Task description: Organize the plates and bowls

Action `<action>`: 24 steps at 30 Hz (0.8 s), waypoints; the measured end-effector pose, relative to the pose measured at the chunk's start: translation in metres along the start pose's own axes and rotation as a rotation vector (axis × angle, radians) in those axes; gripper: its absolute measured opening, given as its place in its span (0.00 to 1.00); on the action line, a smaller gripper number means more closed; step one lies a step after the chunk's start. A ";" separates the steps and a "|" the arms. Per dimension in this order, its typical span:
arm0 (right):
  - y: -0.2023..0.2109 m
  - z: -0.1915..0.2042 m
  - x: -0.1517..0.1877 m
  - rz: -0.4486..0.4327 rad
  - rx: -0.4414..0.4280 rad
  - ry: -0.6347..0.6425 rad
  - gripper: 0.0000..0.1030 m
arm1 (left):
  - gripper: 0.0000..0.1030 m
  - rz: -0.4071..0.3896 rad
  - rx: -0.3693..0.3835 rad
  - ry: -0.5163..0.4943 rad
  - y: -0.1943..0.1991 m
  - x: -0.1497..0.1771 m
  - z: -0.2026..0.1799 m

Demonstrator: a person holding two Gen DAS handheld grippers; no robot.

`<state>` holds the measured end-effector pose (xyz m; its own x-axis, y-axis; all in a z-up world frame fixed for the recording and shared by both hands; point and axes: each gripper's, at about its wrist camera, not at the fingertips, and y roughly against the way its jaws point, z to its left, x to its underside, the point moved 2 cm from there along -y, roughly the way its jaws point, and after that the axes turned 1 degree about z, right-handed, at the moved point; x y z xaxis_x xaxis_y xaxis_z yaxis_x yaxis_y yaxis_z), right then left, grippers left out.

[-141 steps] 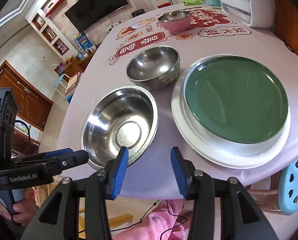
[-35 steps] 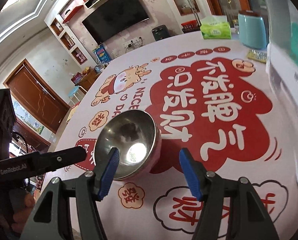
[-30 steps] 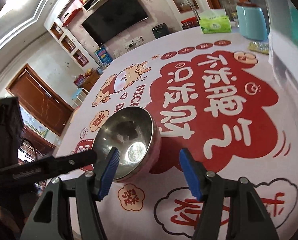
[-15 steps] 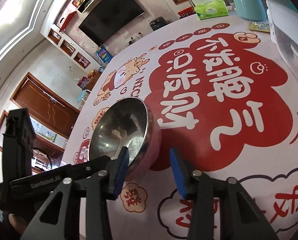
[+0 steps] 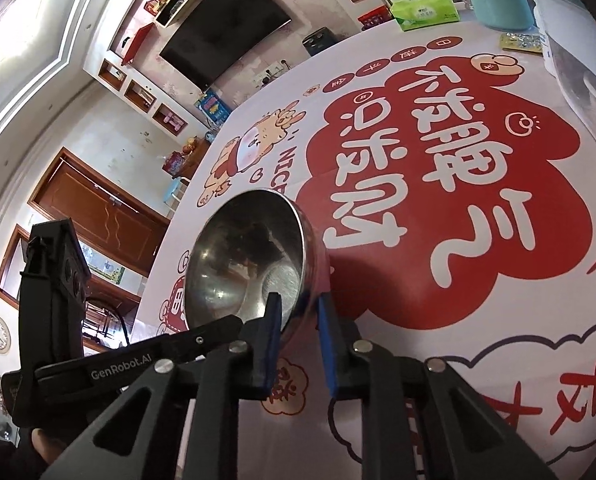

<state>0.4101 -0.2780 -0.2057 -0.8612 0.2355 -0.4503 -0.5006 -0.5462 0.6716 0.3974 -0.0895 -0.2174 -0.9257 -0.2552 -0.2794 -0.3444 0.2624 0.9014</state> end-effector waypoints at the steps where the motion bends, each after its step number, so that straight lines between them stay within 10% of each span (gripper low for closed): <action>1: 0.000 0.000 0.001 0.001 0.005 0.001 0.16 | 0.21 0.003 -0.001 0.000 0.000 0.001 0.001; 24: 0.055 0.027 0.030 0.050 0.079 0.052 0.14 | 0.19 0.095 -0.010 -0.052 0.048 0.048 -0.006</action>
<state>0.3541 -0.2797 -0.1663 -0.8806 0.1664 -0.4438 -0.4643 -0.4905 0.7374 0.3378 -0.0951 -0.1857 -0.9609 -0.1814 -0.2093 -0.2537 0.2732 0.9279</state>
